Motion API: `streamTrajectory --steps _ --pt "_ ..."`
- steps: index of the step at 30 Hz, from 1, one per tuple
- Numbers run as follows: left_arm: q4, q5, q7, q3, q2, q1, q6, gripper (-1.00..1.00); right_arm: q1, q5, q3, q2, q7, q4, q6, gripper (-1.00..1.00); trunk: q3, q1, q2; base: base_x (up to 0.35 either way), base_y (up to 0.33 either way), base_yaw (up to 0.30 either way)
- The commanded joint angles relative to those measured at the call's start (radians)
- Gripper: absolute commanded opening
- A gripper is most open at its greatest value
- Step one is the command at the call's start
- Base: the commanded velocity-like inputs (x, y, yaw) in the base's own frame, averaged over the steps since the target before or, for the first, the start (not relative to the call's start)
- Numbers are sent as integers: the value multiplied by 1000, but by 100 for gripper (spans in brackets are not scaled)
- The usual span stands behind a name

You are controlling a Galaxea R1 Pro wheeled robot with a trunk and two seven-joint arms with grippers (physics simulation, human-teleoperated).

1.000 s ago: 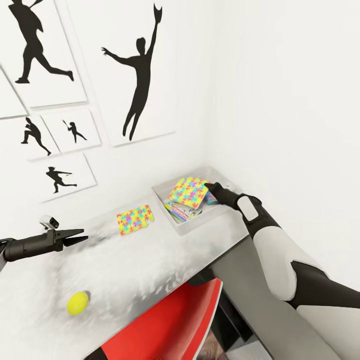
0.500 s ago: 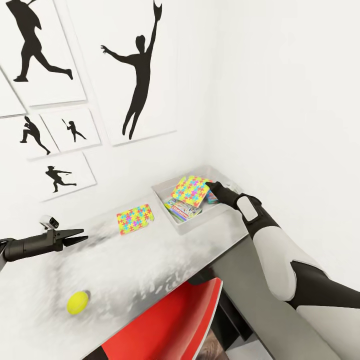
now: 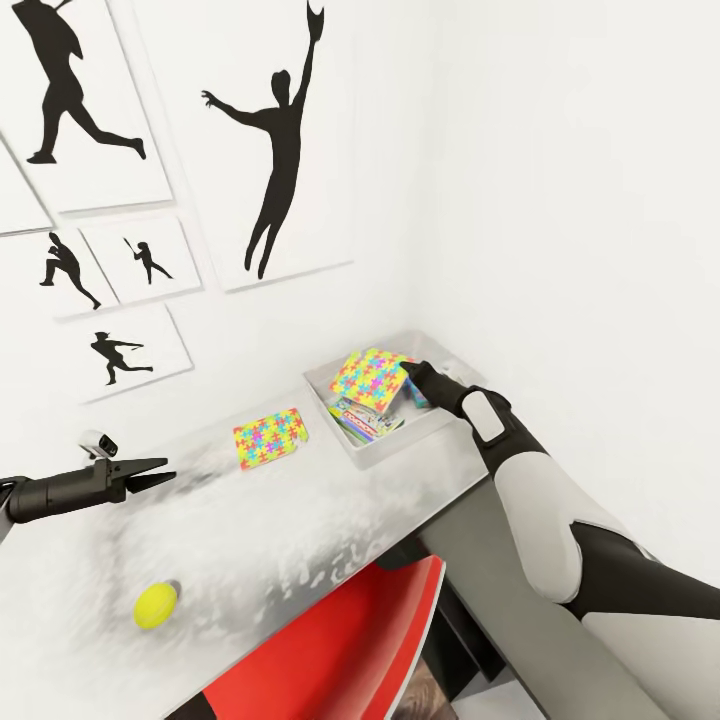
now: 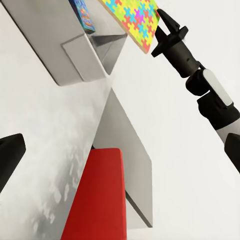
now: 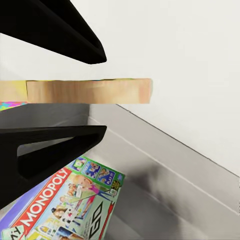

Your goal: Put all the toys in the child's room - the three board games (two on the bed and one on the table), the two jigsaw puzzles on the table, and the tennis ball on the table - inside the toy box on the table in the child's room.

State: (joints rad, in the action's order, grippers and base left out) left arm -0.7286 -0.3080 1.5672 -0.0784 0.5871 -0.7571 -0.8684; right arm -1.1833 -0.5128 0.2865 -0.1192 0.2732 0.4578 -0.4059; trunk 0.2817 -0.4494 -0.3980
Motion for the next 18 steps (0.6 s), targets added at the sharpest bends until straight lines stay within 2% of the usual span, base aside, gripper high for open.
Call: streamTrajectory --steps 1,5,12,18 --pt "0 0 4 1 0 -1 -11 100 -1 -4 8 -1 1 1 -8 -100 2 -1 -2 0 0 0" --pt "0 0 4 2 0 -1 -11 100 -1 -6 11 -2 1 -2 -7 -100 2 -1 -2 0 0 0" --pt "0 0 4 1 0 -1 -10 100 -1 -7 13 -8 2 -20 82 -100 2 -1 -2 0 0 0" --pt "0 0 4 2 0 -1 -10 100 -1 -7 14 -10 3 -54 101 -100 2 -1 -2 0 0 0"
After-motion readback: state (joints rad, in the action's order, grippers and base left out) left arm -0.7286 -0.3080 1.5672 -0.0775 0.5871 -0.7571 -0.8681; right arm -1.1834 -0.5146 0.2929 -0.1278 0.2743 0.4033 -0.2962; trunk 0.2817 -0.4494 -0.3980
